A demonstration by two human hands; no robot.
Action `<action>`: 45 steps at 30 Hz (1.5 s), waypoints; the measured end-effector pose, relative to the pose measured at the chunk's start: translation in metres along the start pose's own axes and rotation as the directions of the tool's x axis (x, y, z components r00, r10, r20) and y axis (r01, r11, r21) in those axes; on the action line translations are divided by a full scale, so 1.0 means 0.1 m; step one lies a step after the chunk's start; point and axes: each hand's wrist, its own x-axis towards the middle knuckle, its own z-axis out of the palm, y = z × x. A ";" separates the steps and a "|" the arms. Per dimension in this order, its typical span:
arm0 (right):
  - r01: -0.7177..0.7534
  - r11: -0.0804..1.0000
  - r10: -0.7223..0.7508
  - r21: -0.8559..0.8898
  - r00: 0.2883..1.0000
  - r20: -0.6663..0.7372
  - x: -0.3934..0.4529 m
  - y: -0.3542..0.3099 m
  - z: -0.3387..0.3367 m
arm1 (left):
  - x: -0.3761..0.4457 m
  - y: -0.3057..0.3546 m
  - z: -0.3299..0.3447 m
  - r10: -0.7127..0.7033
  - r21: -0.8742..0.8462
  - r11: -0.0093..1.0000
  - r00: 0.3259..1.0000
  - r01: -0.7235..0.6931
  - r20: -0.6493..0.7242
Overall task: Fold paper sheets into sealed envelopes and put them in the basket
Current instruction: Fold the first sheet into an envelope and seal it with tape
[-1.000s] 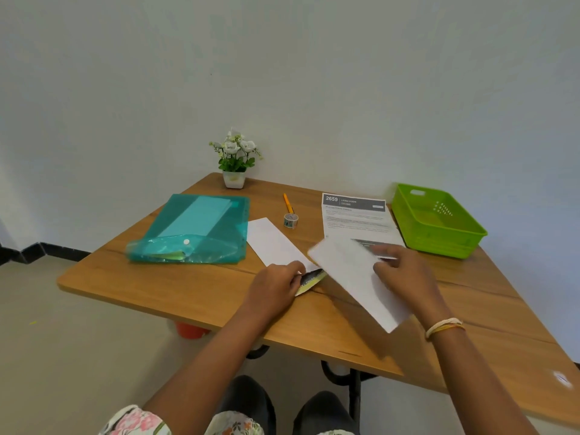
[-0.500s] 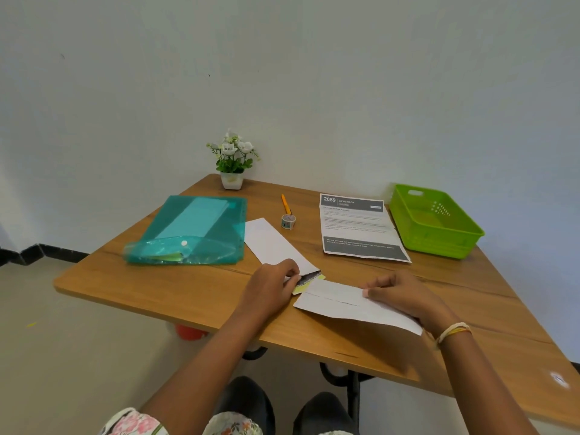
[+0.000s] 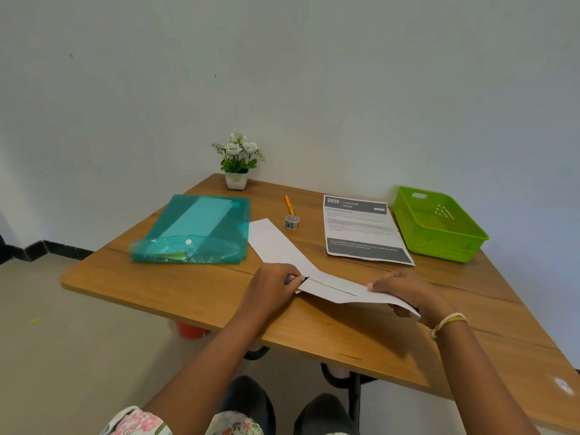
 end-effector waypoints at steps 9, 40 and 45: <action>0.003 1.000 -0.003 -0.004 0.999 0.035 0.02 0.06 0.03 | 0.03 0.01 -0.03 -0.032 -0.037 0.999 0.998 0.030 -0.061; 0.206 0.927 -0.236 -0.314 0.970 -0.060 0.24 0.17 0.60 | 0.08 -0.03 0.04 -0.147 0.097 0.985 0.989 0.143 0.033; 0.326 0.896 -0.342 -0.301 0.940 -0.003 0.29 0.12 0.70 | 0.06 -0.02 0.04 -0.120 0.097 0.988 0.993 0.121 -0.017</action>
